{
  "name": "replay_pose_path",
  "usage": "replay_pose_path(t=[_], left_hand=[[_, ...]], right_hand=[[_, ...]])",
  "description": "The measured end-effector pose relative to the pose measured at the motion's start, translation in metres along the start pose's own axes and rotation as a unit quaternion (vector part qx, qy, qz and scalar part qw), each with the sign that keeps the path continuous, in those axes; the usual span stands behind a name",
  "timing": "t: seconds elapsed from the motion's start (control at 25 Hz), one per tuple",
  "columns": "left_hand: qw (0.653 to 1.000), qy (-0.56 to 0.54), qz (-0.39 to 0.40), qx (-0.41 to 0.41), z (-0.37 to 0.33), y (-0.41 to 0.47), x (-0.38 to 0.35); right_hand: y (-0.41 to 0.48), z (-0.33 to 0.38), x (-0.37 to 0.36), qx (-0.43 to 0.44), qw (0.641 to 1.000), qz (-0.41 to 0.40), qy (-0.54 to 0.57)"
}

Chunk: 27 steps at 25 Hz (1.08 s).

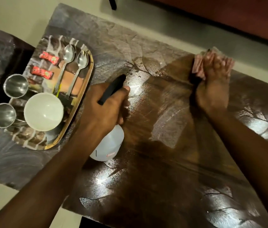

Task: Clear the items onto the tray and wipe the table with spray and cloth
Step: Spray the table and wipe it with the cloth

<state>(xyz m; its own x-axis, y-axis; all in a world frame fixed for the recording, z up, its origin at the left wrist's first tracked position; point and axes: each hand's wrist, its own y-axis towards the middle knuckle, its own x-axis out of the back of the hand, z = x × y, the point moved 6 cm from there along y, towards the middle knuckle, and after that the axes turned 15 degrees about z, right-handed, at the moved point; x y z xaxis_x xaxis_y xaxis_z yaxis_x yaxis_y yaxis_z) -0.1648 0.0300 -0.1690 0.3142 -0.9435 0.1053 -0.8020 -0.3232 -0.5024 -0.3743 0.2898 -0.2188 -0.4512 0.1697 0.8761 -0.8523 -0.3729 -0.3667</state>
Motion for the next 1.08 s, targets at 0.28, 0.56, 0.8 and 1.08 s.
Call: replay_pose_path(t=[0.28, 0.56, 0.8, 1.08], left_hand=[[0.994, 0.075, 0.079, 0.001, 0.000, 0.009, -0.027], [0.973, 0.117, 0.196, 0.032, 0.012, -0.016, -0.053], [0.958, 0.143, 0.250, 0.011, 0.021, -0.032, -0.082], [0.969, 0.087, 0.230, -0.032, -0.004, -0.018, -0.087]], right_hand=[[-0.171, 0.049, -0.106, 0.439, 0.852, 0.182, -0.219], [-0.095, -0.055, -0.027, 0.141, 0.981, 0.073, -0.111], [-0.146, 0.001, -0.075, 0.061, 0.998, 0.025, -0.014], [-0.094, -0.064, -0.030, 0.202, 0.953, 0.116, -0.194]])
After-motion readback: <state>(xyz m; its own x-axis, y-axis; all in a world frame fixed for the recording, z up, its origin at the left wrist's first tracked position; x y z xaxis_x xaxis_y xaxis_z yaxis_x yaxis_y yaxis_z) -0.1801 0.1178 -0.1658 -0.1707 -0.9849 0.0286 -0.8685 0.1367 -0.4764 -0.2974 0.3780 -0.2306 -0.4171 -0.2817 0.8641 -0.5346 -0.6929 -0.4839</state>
